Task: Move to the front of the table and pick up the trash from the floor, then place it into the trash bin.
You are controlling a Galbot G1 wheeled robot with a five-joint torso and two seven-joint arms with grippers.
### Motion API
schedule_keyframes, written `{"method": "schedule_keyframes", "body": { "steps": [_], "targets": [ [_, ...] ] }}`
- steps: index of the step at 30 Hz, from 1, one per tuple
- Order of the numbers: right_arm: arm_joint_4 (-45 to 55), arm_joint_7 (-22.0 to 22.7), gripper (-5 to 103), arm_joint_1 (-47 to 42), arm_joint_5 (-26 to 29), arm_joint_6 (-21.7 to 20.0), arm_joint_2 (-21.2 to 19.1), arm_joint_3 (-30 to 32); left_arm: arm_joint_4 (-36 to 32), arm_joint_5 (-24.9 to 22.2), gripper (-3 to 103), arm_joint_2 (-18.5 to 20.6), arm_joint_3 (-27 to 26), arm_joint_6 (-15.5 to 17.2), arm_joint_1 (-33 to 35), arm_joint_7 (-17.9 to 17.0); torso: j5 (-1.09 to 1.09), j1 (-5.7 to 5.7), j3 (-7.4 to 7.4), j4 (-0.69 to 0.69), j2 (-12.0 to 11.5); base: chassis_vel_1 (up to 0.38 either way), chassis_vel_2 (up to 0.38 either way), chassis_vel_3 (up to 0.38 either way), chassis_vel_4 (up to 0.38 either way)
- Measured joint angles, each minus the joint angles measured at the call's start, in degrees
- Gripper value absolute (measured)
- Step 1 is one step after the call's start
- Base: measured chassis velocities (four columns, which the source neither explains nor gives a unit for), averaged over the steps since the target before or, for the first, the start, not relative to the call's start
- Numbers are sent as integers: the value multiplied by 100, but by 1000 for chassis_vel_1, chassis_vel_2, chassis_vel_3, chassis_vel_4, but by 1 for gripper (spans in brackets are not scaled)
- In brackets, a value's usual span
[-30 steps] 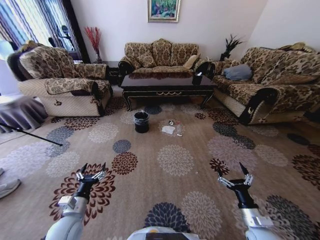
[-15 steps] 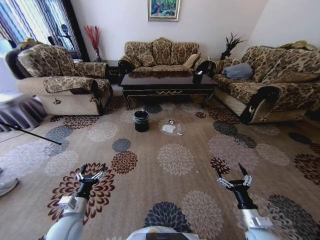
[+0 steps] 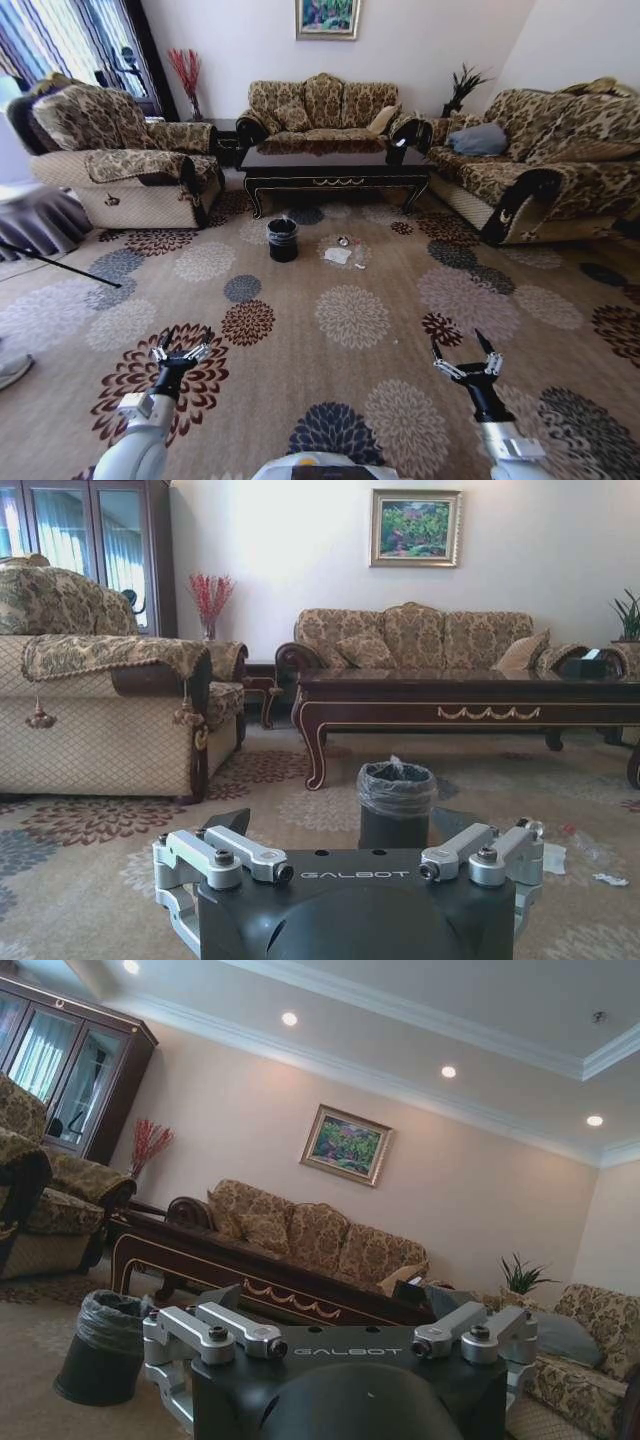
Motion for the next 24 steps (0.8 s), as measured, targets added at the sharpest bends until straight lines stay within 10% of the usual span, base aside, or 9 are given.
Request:
{"method": "schedule_keyframes", "body": {
  "steps": [24],
  "targets": [
    [-43,-69,100,60,66,-11,52,-35,33,46,100,-29,27,15,5,-15,0,-216,-350,0,-566,0,0,0,0]
  ]
}}
